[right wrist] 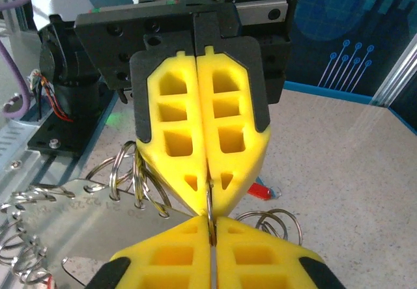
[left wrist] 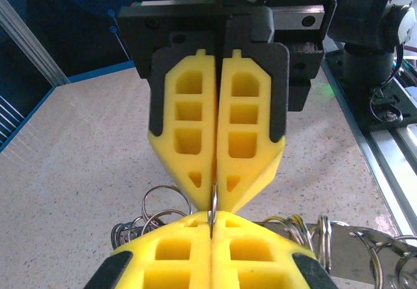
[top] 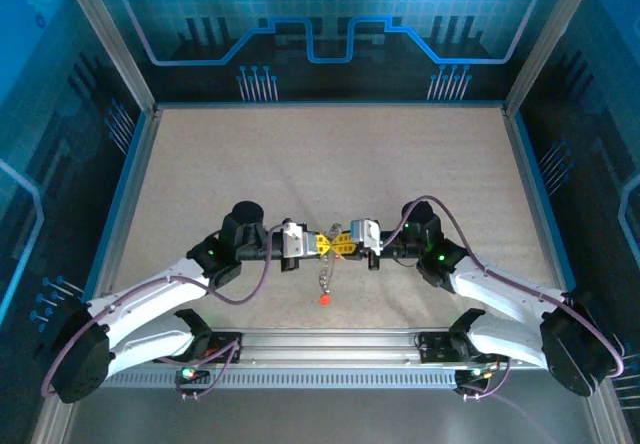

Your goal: Put the keys on the keyring

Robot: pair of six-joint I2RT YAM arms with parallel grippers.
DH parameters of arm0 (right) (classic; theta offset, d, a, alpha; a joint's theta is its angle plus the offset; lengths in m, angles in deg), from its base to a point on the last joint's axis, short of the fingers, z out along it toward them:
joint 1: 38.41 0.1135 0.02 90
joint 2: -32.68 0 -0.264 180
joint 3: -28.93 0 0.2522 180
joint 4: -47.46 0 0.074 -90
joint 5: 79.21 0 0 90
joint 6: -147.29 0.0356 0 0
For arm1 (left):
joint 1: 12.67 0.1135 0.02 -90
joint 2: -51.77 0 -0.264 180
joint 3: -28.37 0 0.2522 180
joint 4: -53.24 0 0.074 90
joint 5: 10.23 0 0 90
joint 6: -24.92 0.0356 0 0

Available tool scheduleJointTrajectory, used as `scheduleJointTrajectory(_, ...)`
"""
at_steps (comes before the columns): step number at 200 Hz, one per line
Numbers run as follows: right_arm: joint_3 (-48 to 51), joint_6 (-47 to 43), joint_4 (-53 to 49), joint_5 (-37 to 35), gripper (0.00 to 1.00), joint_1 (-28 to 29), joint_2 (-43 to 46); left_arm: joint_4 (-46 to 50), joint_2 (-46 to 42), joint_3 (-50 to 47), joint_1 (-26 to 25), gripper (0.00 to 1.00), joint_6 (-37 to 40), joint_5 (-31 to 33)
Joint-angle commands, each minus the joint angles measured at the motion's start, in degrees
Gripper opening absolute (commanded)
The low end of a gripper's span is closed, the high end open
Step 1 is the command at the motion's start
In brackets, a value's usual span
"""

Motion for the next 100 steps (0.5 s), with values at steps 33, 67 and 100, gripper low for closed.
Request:
scheduleJointTrajectory(33, 2.27, 0.61, 5.0, -5.21, 0.0, -0.21, 1.75, 0.14, -0.93, 0.51, -0.02, 0.38, -0.92, 0.3)
scheduleJointTrajectory(67, 4.15, -2.78, 2.9, -9.99, 0.0, 0.01, 5.03, 8.7, -6.66, 0.43, 0.02, 0.58, 0.16, 5.64)
scheduleJointTrajectory(100, 4.98, -3.94, 3.0, -11.26, 0.0, 0.36, 6.04, 16.47, -11.03, 3.01, 0.36, 0.69, -9.23, 17.17)
